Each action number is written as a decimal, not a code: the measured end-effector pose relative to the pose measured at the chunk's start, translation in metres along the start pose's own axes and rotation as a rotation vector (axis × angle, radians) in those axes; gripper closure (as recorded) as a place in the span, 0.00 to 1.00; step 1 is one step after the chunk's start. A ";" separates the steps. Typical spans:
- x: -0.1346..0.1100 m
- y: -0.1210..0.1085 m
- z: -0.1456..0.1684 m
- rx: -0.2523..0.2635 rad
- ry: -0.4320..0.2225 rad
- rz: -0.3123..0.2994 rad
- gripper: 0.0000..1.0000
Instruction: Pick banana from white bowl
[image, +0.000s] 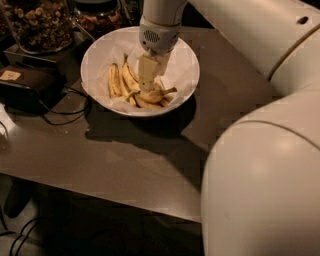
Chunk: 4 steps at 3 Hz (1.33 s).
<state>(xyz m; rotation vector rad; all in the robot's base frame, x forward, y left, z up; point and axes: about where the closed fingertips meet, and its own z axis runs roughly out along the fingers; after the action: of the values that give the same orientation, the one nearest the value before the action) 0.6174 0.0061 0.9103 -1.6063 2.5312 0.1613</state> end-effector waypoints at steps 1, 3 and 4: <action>0.010 0.007 -0.028 0.054 -0.021 -0.003 0.42; 0.008 0.007 -0.043 0.095 -0.047 -0.011 0.23; 0.004 0.007 -0.037 0.085 -0.049 -0.011 0.01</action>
Offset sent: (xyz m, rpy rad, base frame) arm -0.0362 -0.0314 0.0600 -0.0514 -0.0850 -0.0036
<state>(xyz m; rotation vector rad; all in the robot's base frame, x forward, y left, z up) 0.6077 -0.0004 0.9466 -1.5651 2.4578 0.0894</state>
